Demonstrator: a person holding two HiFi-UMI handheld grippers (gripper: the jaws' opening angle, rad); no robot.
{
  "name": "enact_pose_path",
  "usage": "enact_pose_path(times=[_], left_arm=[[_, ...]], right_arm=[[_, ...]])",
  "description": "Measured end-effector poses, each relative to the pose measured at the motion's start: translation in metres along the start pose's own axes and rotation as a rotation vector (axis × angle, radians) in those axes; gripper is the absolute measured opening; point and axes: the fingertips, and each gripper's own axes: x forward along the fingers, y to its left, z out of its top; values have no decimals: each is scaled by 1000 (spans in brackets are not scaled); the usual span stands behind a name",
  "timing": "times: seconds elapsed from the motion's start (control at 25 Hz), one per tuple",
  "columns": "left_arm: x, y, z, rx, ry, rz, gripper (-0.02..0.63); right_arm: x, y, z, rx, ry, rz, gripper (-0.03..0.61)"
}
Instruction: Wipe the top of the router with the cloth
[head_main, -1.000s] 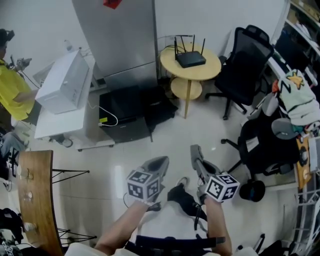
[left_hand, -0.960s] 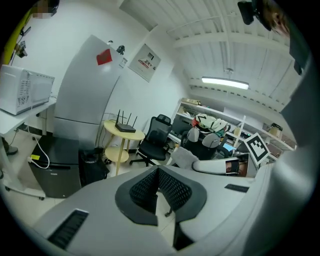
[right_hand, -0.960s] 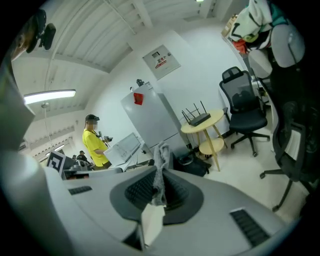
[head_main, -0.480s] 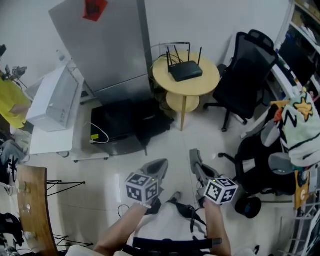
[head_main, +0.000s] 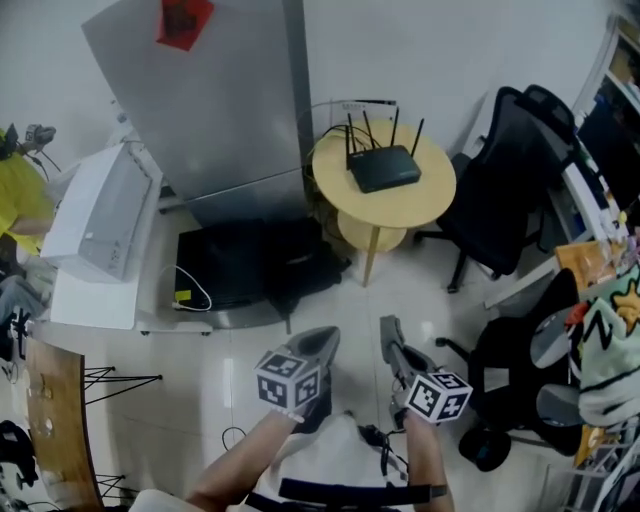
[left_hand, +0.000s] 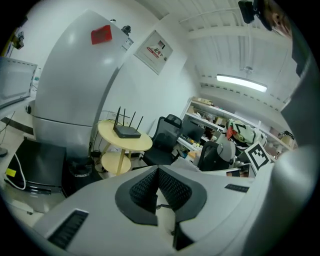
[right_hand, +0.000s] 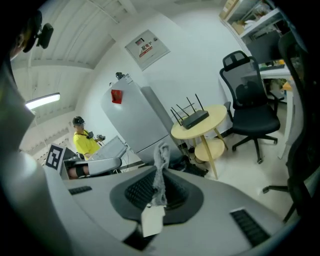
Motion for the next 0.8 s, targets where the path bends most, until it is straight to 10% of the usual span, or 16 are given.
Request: enact_pose_path(times=[0.8], left_arm=[[145, 115, 142, 20, 78, -125, -2]], right_arm=[[170, -23, 162, 40, -92, -72, 35]])
